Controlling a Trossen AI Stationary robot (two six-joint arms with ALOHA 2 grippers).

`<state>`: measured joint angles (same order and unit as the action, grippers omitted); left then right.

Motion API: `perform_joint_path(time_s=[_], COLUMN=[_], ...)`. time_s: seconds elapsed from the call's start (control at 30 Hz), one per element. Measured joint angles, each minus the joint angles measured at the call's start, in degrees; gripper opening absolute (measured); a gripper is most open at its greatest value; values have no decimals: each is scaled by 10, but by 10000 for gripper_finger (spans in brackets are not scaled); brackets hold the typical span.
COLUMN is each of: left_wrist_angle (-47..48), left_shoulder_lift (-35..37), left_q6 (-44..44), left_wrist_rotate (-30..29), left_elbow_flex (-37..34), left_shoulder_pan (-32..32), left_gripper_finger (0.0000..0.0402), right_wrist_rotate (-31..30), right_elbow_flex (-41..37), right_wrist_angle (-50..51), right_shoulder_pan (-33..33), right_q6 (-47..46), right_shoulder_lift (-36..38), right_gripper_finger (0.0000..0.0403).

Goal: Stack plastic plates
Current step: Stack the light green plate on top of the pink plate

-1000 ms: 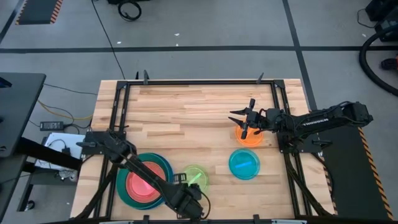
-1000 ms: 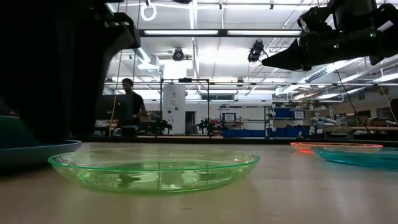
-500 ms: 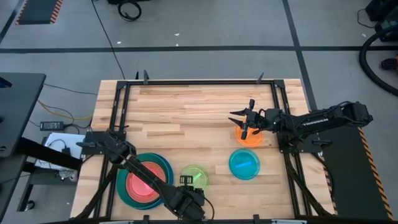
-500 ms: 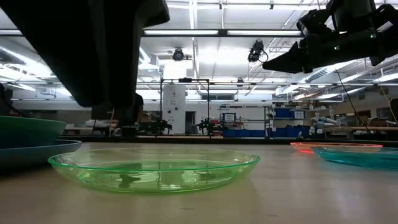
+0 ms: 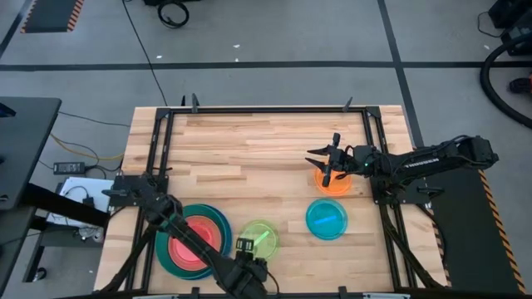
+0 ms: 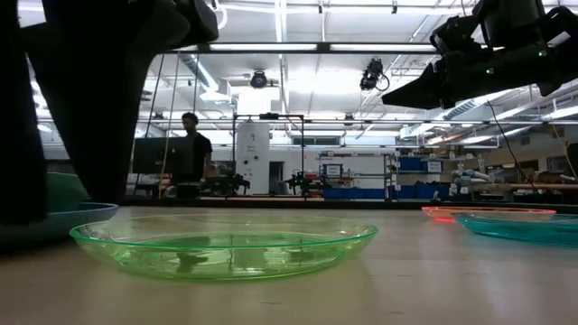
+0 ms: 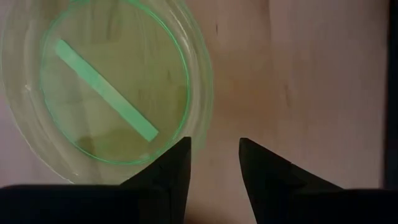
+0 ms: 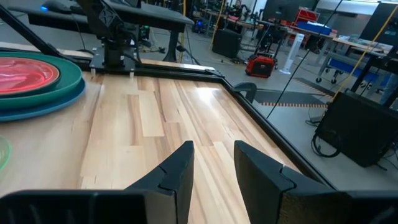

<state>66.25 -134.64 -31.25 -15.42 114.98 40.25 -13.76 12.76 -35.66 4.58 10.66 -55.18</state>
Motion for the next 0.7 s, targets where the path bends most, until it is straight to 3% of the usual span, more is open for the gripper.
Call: perform_joint_path(time_s=[0.43,0.7], left_wrist_angle=[48,42], left_shoulder_lift=[-28,-33], left_q6=[25,39], left_wrist_rotate=[-52,-56], left_elbow_flex=[-1,-1], left_shoulder_pan=[2,5], left_gripper_finger=[141,141], right_wrist_rotate=[0,0], right_elbow_flex=[0,0], right_wrist_angle=[-2,-2], right_shoulder_pan=[0,0], right_q6=[0,0], right_shoulder_lift=[0,0], right_gripper_finger=[125,125])
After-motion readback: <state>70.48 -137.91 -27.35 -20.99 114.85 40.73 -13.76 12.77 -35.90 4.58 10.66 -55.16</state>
